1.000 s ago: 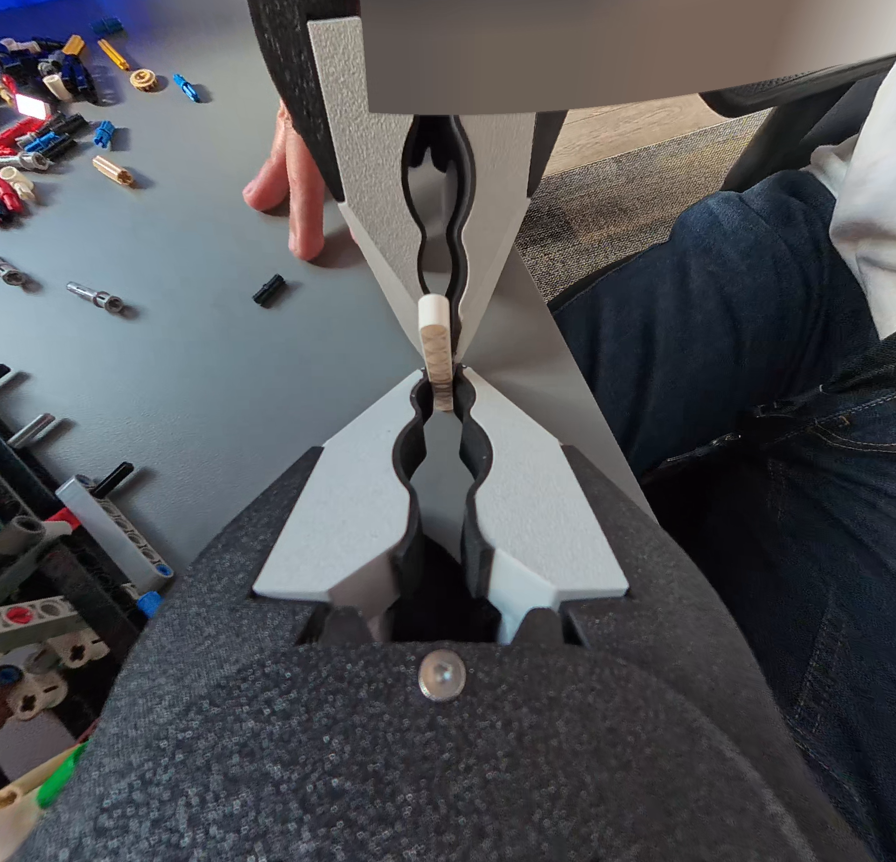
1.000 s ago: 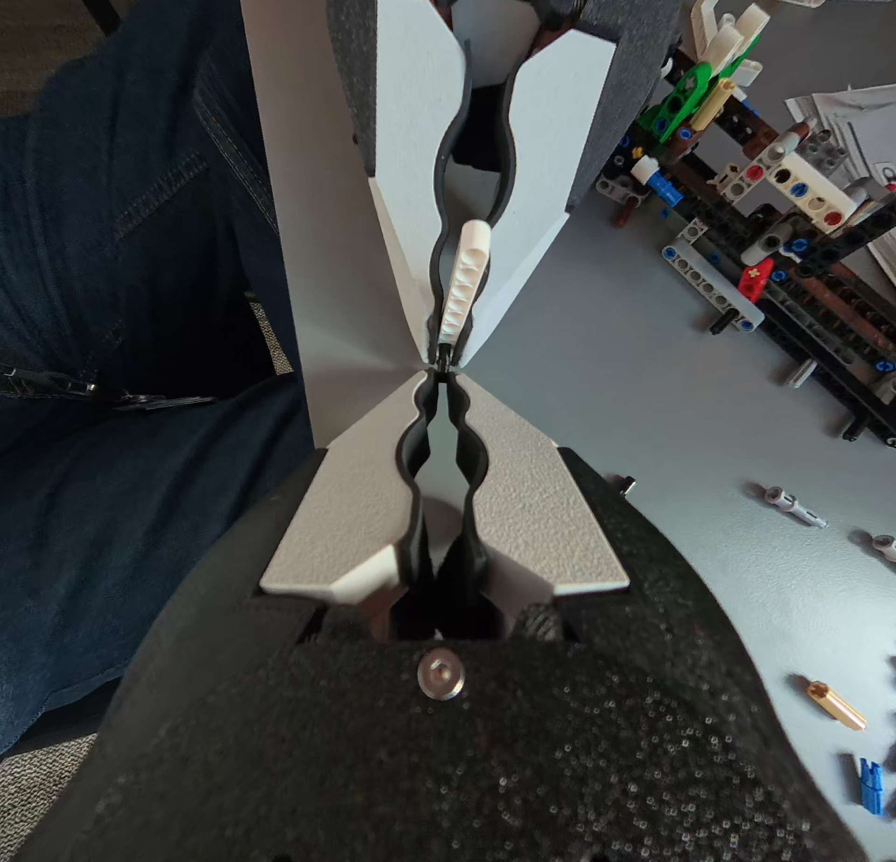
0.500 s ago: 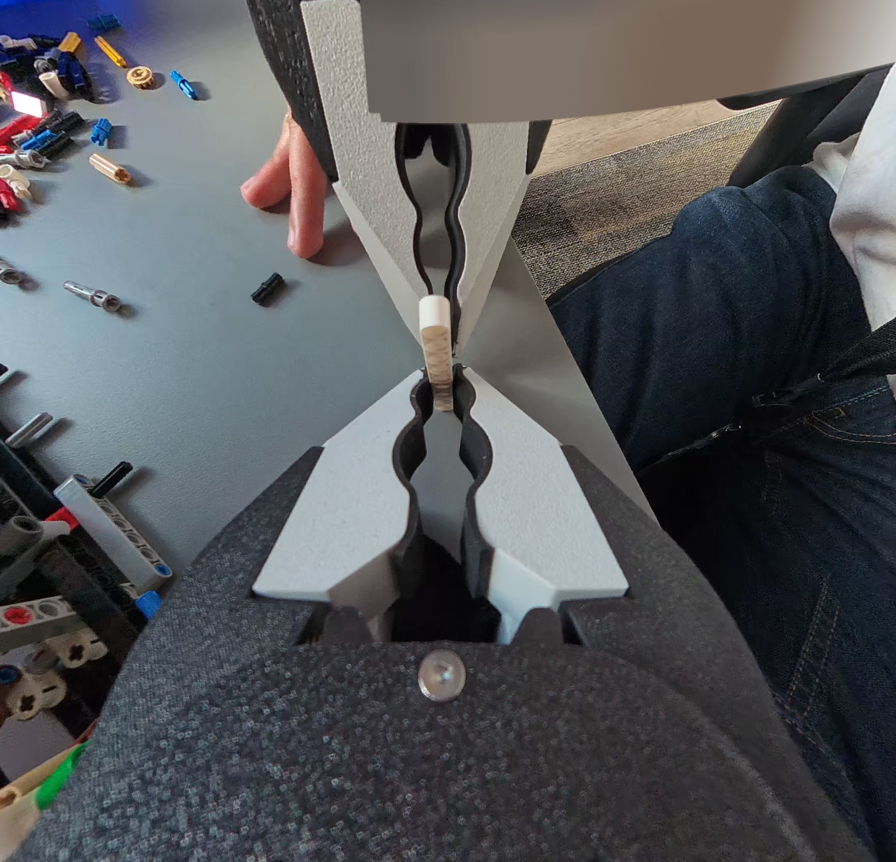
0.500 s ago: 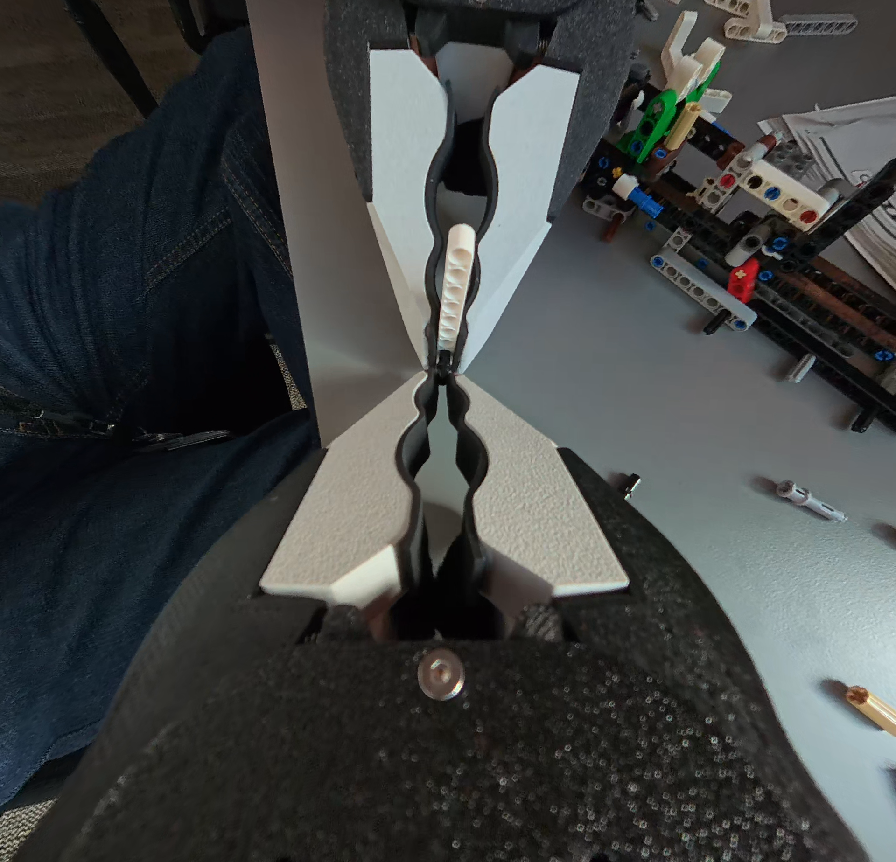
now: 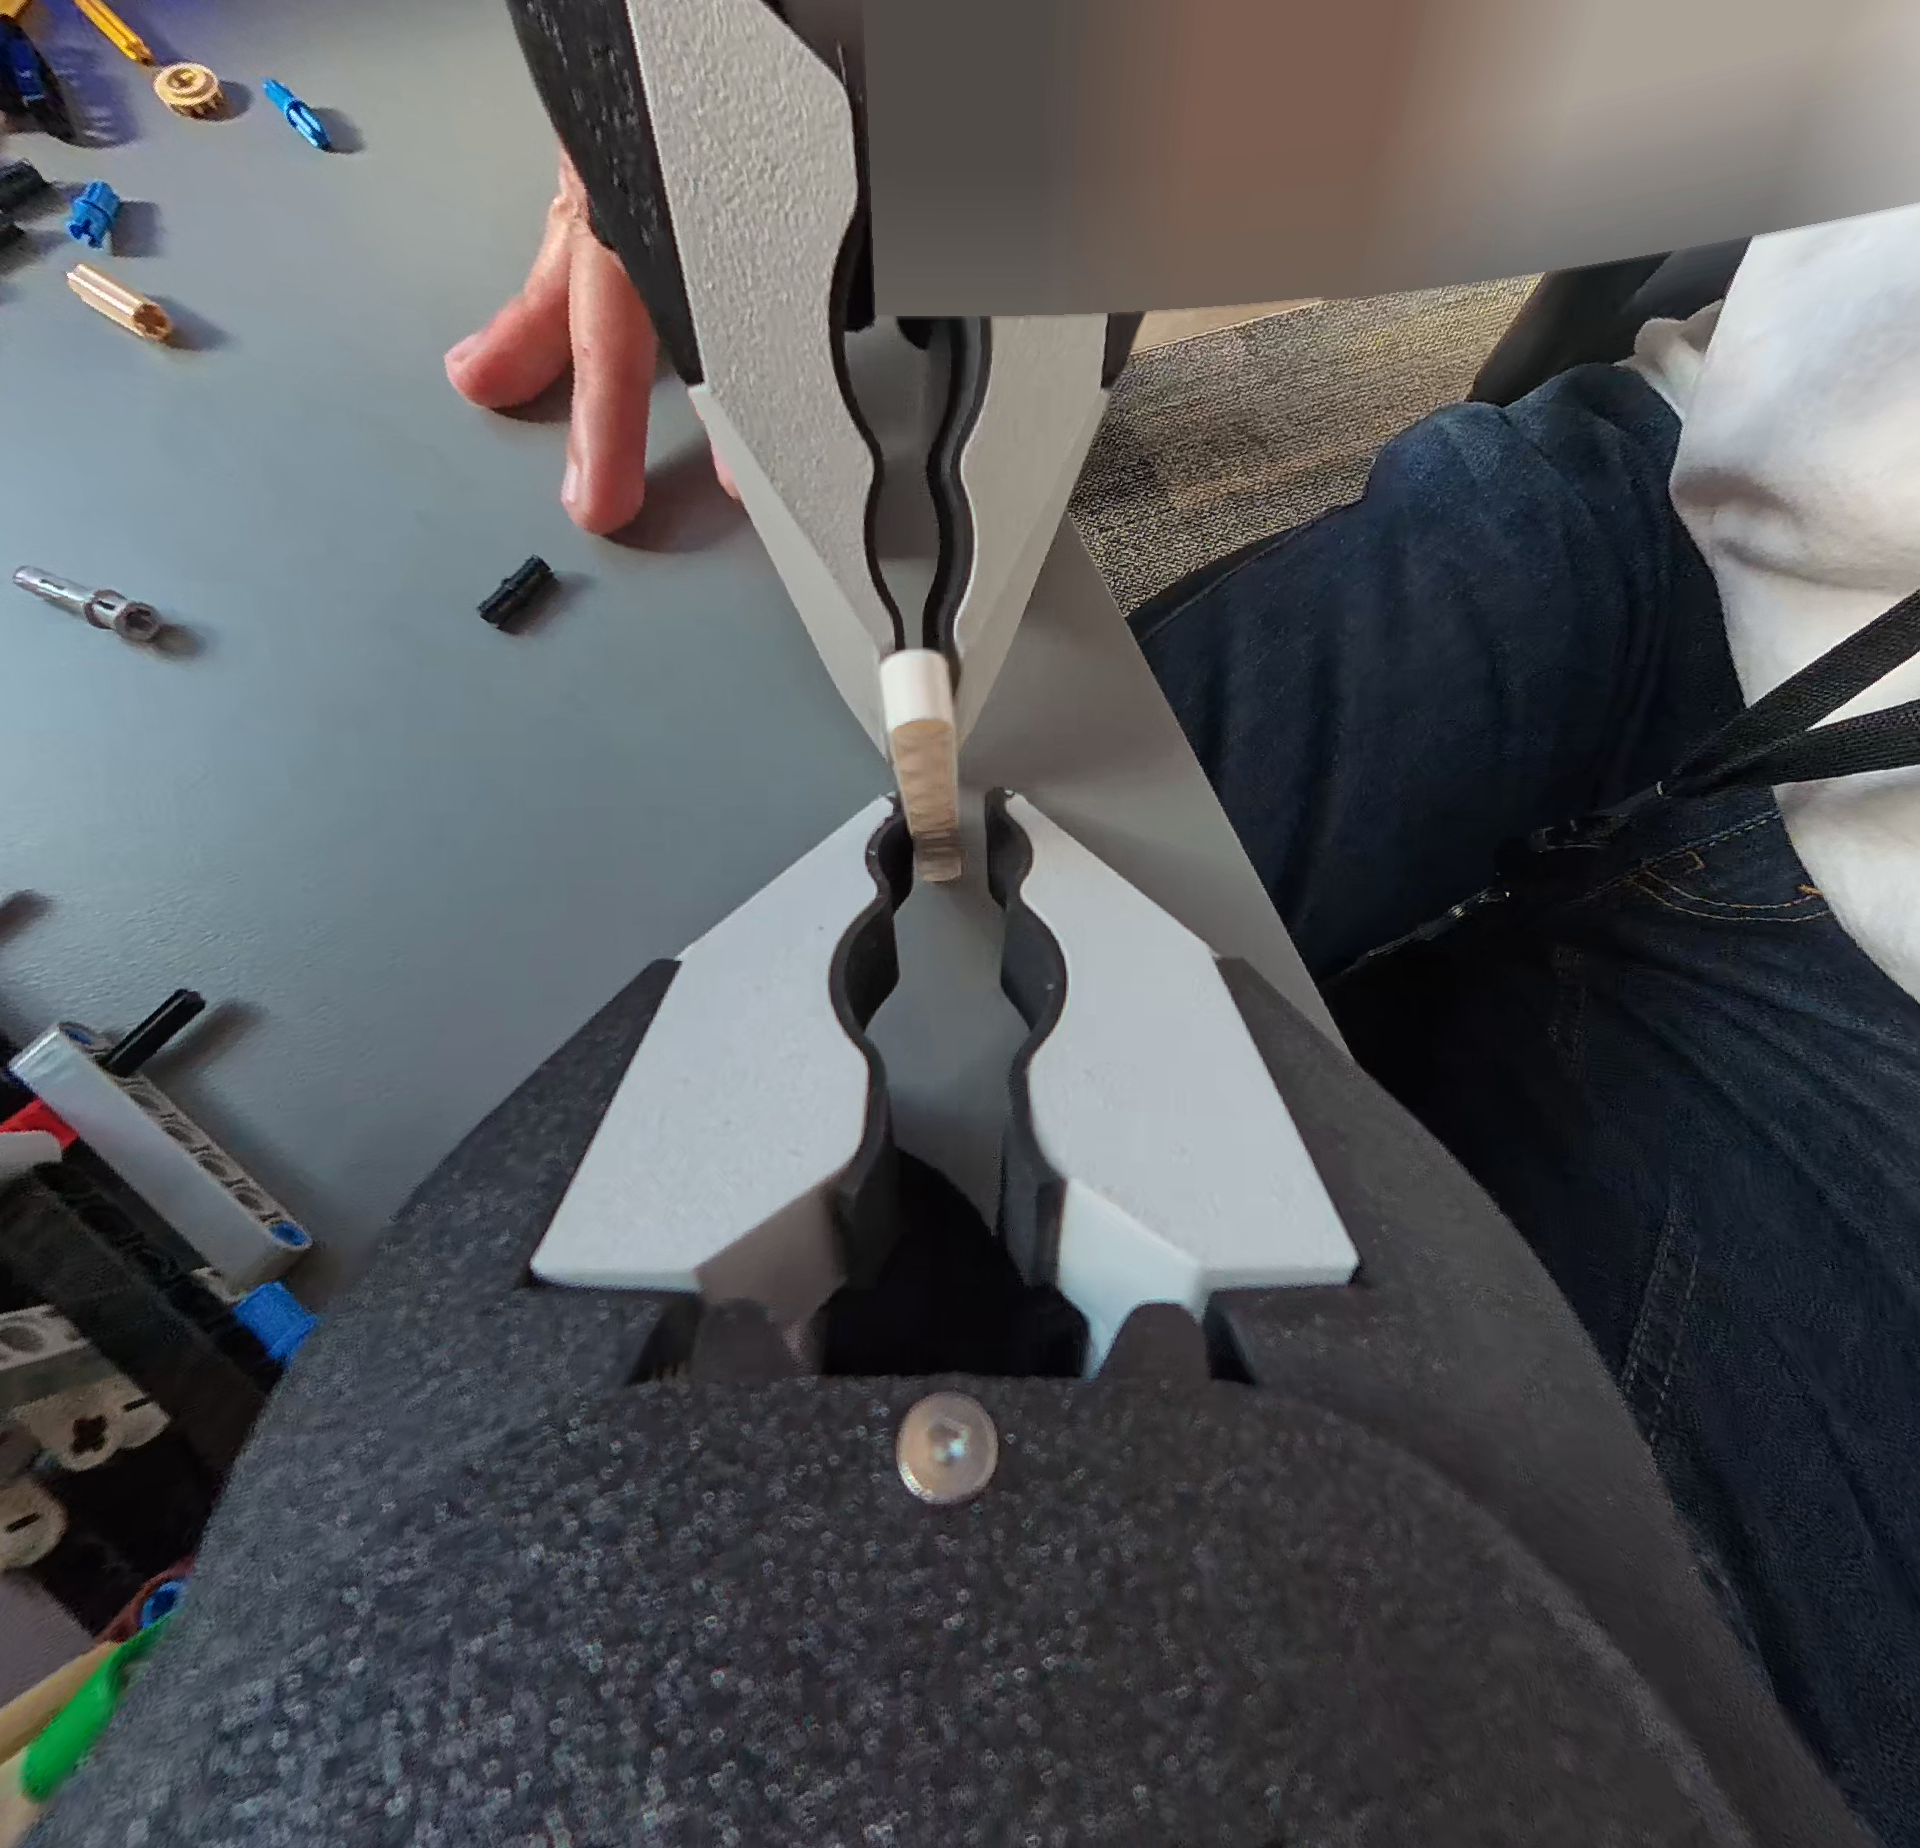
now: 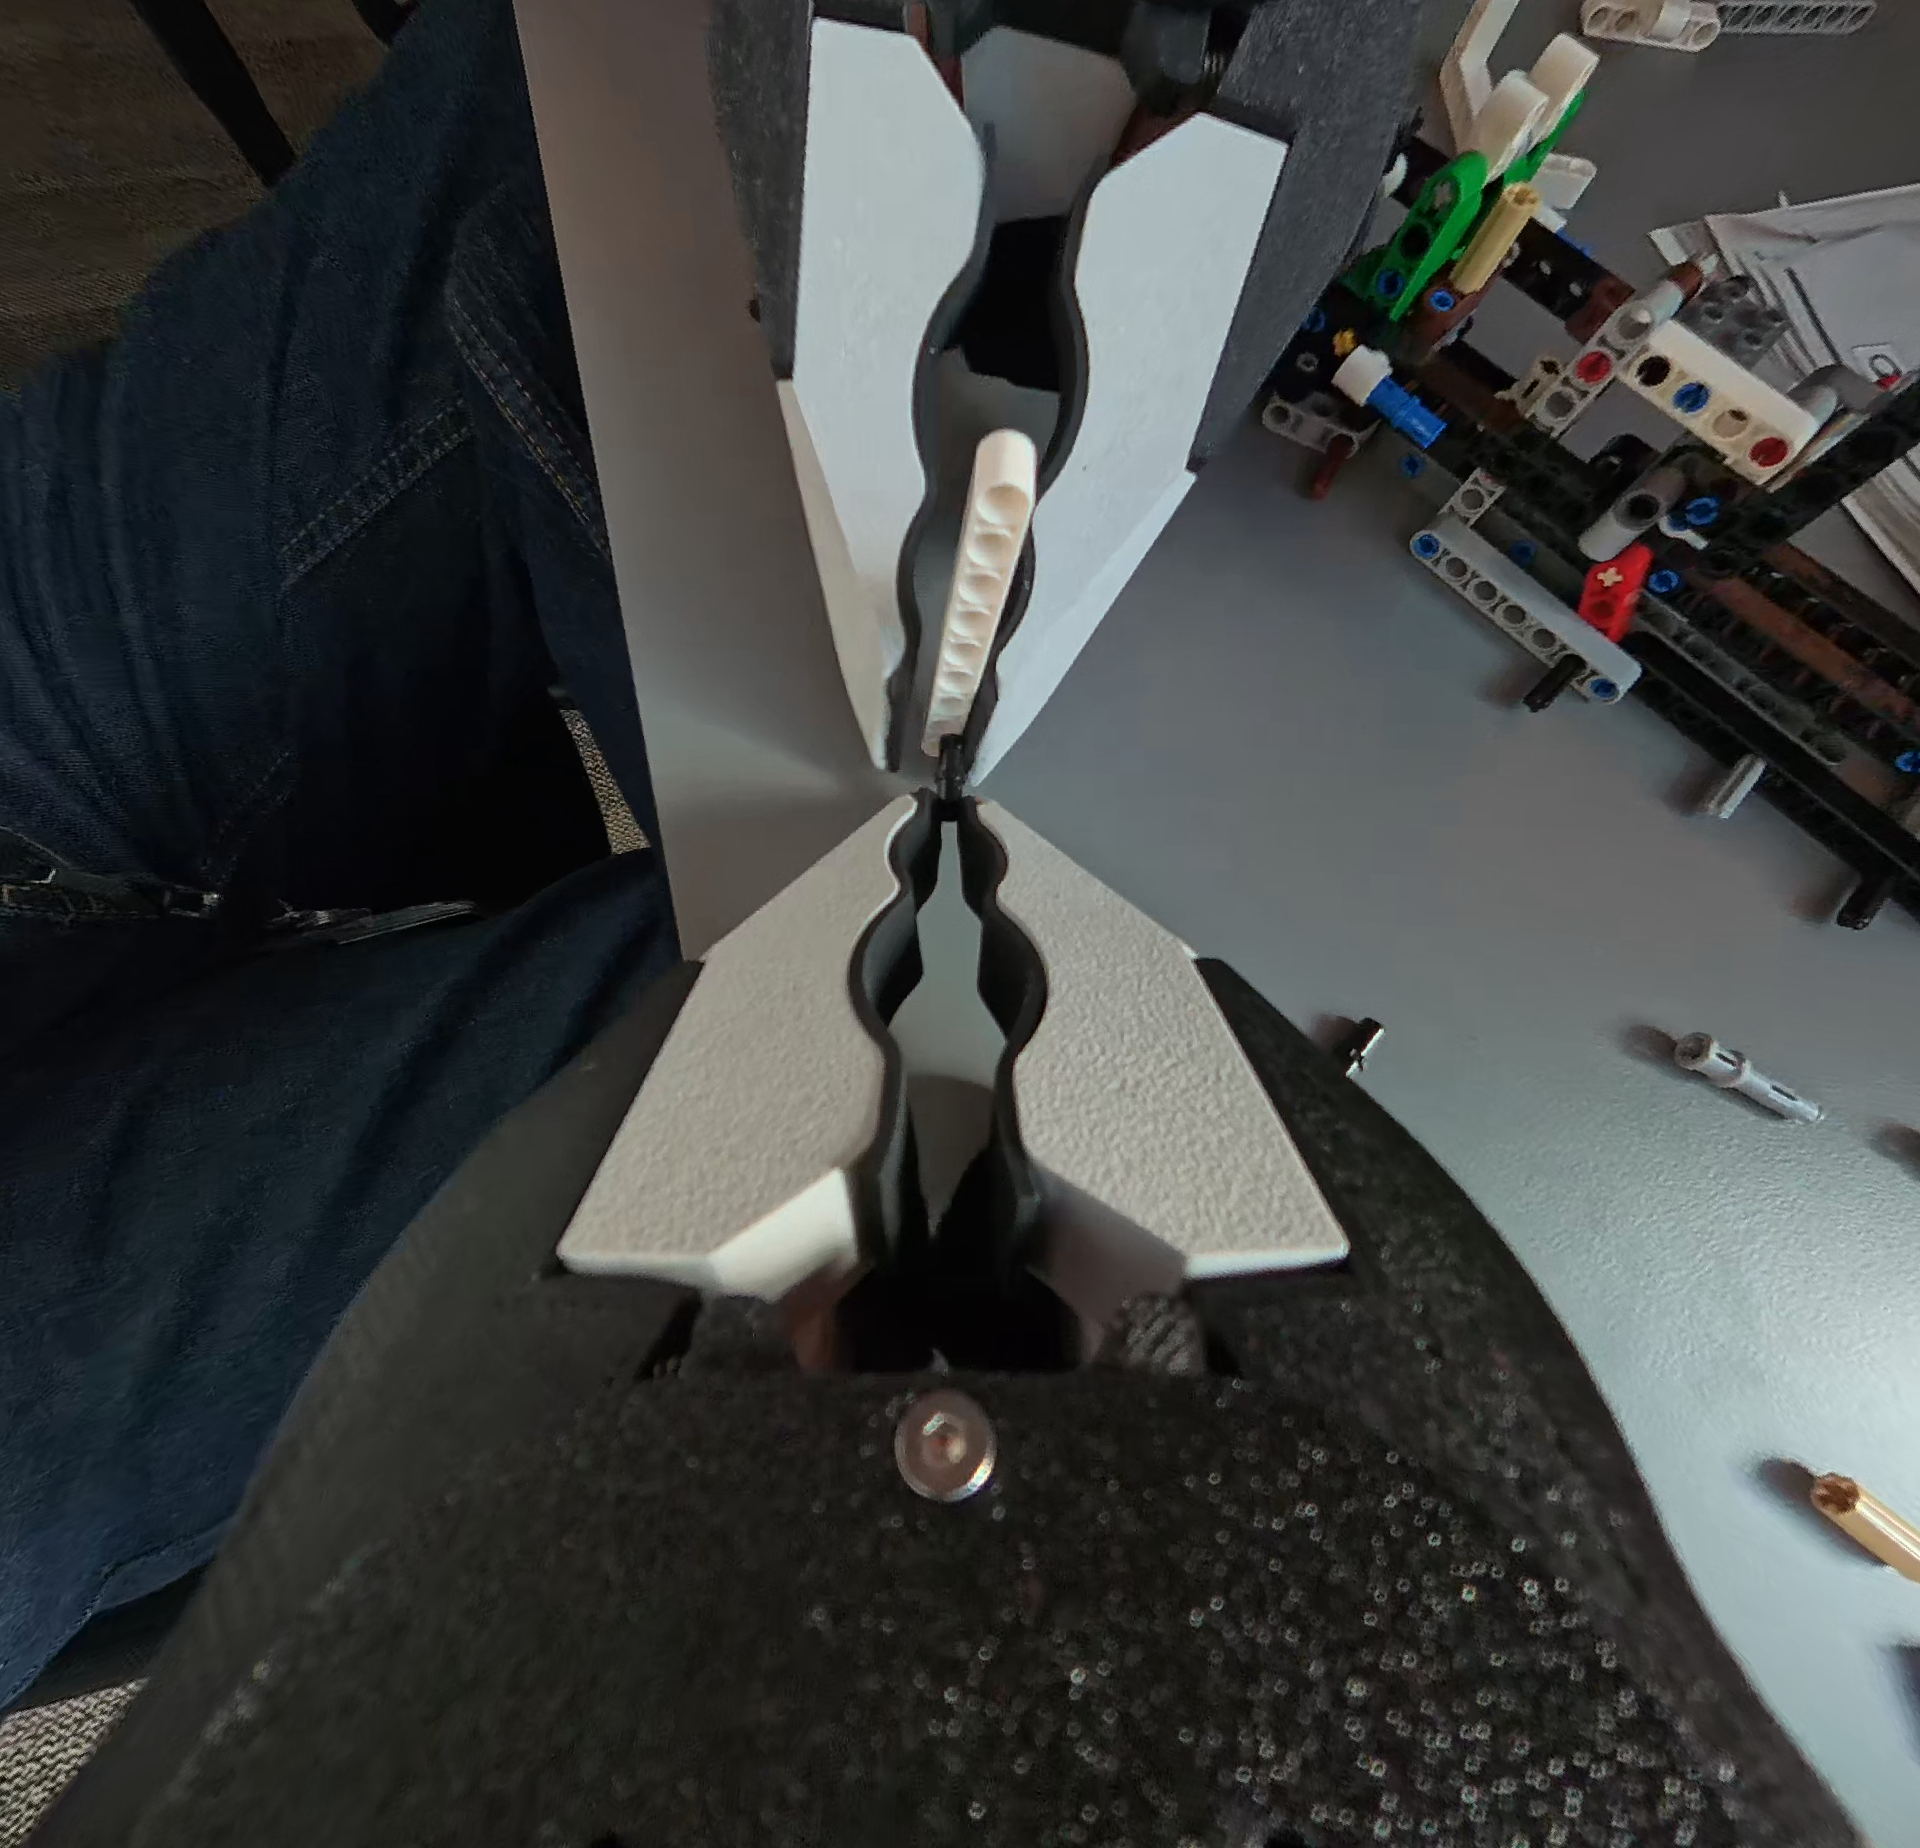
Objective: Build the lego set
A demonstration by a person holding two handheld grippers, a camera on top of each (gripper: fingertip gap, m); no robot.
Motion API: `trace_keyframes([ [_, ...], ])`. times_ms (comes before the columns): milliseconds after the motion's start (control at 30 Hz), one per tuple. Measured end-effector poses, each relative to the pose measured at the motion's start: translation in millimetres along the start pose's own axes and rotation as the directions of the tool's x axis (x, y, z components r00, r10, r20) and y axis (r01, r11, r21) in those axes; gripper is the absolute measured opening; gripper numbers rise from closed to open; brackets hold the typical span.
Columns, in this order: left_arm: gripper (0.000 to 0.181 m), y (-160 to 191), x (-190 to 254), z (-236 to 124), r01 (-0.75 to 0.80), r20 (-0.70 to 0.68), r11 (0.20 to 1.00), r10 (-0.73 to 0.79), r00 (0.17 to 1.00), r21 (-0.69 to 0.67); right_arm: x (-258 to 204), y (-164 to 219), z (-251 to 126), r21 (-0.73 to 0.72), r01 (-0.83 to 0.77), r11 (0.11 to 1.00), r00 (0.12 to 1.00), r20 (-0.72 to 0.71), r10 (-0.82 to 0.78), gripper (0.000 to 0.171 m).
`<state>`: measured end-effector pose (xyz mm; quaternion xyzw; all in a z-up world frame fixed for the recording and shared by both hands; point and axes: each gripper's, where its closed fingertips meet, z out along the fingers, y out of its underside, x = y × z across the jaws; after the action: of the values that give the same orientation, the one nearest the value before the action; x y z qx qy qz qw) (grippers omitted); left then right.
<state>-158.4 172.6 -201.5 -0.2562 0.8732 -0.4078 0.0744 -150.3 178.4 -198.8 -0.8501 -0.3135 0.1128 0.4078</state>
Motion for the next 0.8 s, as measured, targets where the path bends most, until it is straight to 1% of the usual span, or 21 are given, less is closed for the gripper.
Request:
trace_keyframes([
  [100,0.016,2.2,1.6,-1.0,0.009,-0.013,1.000,-0.009,1.000,-0.007,1.5,-0.2,-1.4,0.007,-0.015,1.000,1.000,0.004,0.015,0.002],
  [200,0.013,2.7,3.7,-2.1,0.007,-0.026,1.000,-0.007,1.000,-0.004,1.6,-0.2,-1.9,0.010,-0.024,1.000,1.000,0.012,0.023,0.002],
  [267,0.008,4.4,4.0,-2.3,0.006,-0.027,1.000,-0.007,1.000,-0.012,1.1,-0.5,-2.4,0.013,-0.029,0.999,0.999,0.020,0.029,0.002],
  [433,0.006,7.2,3.4,-4.3,-0.009,-0.014,1.000,0.009,1.000,-0.016,-0.4,0.6,-2.0,0.006,-0.027,1.000,0.999,0.030,0.027,0.002],
  [633,0.006,8.3,3.4,-4.3,-0.087,0.031,0.996,0.087,0.996,-0.020,-4.9,-1.0,-1.5,0.010,-0.015,1.000,0.999,0.044,0.014,0.002],
  [800,0.007,6.8,2.0,-2.5,-0.089,0.055,0.996,0.090,0.994,-0.022,-7.9,-5.4,2.6,-0.027,0.017,1.000,1.000,0.021,-0.016,0.002],
])
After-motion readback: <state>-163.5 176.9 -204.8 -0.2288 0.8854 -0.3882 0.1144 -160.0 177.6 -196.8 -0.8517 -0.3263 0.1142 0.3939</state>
